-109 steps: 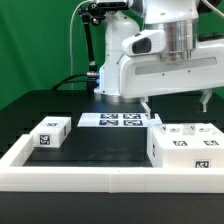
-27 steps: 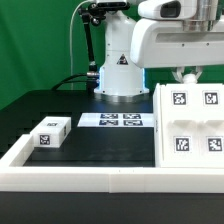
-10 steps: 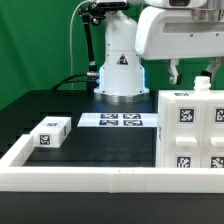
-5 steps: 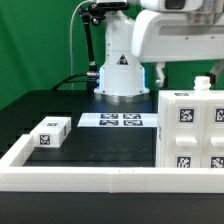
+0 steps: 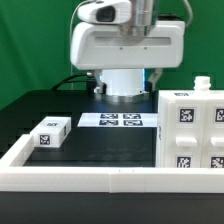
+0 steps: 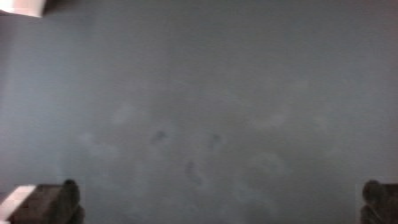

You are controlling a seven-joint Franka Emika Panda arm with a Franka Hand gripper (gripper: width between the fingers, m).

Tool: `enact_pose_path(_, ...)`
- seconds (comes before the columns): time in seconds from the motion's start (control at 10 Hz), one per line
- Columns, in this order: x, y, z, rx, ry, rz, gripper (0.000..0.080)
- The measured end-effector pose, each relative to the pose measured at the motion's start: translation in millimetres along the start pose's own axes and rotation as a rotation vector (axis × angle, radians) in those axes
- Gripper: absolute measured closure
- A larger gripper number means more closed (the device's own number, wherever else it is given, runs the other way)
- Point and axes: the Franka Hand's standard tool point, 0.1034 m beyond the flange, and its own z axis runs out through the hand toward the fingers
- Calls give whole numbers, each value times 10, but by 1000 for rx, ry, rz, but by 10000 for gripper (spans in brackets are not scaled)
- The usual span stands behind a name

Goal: Assemble cabinet

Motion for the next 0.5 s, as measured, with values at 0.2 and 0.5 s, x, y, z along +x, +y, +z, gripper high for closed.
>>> enact_pose_path(0.2,26,-61,2,0,0,-9,2)
enact_pose_path(0.5,25,-61,5,0,-1,-9,2)
